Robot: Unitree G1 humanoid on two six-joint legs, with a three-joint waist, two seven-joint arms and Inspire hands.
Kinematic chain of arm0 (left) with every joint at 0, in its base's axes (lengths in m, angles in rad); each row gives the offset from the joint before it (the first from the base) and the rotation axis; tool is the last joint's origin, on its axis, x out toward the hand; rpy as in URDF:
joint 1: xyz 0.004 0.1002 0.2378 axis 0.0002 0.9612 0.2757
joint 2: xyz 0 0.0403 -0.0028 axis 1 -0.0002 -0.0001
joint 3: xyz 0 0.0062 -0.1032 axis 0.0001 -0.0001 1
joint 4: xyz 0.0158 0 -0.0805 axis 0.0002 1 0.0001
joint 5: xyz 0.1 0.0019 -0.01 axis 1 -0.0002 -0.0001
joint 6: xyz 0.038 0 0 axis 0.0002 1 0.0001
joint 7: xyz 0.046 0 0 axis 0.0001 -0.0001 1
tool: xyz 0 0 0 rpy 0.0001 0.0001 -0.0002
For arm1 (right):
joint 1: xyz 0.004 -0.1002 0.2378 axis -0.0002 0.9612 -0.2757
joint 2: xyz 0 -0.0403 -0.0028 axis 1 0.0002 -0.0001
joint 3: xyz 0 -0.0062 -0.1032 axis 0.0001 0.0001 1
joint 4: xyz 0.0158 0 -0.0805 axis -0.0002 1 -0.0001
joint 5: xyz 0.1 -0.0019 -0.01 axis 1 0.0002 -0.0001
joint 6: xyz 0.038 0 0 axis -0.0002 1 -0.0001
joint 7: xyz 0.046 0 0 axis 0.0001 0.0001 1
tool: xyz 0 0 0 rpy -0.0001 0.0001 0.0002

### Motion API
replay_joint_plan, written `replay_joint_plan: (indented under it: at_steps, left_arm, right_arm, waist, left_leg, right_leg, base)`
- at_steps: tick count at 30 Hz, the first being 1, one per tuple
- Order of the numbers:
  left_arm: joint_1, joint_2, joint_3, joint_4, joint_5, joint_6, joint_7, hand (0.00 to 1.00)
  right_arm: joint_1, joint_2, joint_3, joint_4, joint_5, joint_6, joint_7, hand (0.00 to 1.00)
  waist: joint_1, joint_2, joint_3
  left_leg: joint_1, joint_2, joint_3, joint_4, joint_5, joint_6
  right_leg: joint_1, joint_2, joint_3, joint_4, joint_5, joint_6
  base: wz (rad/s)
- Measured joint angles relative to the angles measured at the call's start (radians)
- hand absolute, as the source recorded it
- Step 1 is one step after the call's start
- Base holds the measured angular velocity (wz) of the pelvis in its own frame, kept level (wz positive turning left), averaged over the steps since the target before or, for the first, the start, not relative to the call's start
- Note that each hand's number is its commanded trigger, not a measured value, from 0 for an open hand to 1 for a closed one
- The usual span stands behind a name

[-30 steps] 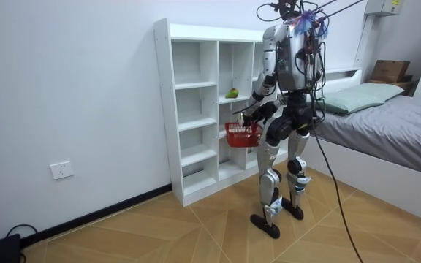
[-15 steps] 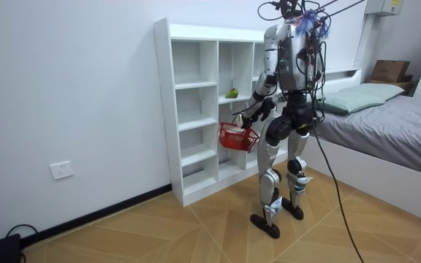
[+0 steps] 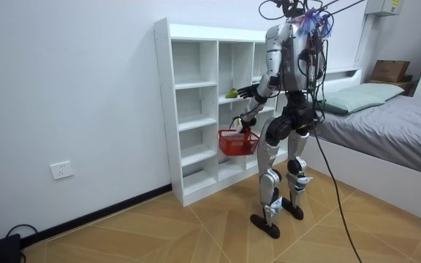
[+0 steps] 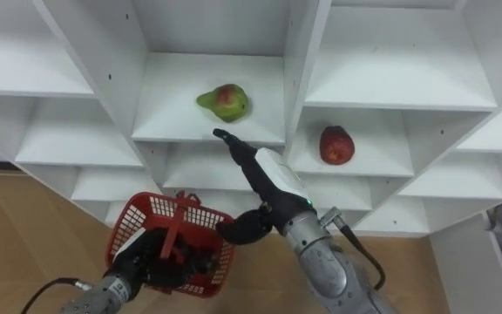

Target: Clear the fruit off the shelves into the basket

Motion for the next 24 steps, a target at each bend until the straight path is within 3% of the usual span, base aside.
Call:
replay_joint_plan:
  at_steps: [8,17,24]
  left_arm:
    - [0.007,0.0,0.022,0.008,0.009,0.001,0.044,1.0]
    - [0.019,-0.003,0.073,0.02,0.01,0.003,0.048,1.0]
    - [0.02,-0.003,0.072,0.029,0.011,0.01,0.046,1.0]
  right_arm:
    - [0.0,0.01,-0.044,-0.079,0.0,-0.003,0.006,0.0]
    - [0.0,0.009,-0.08,-0.096,0.0,-0.008,0.006,0.0]
    - [-0.005,0.006,-0.114,-0.096,0.002,-0.009,-0.03,0.0]
  waist:
    - [-0.001,-0.021,-0.0035]
    - [0.002,-0.022,-0.0035]
    - [-0.005,-0.023,-0.0025]
  left_leg:
    - [0.0,0.0,-0.001,0.002,0.0,0.0]
    - [0.0,0.0,-0.006,0.002,0.0,0.0]
    - [0.0,0.0,-0.029,0.008,0.0,-0.001]
  right_leg:
    - [0.001,0.0,-0.001,0.002,0.0,0.0]
    - [0.003,0.0,-0.004,0.003,0.0,0.0]
    - [0.017,-0.001,-0.027,0.003,0.0,0.0]
  base:
    - [0.0]
    - [0.0]
    - [0.09]
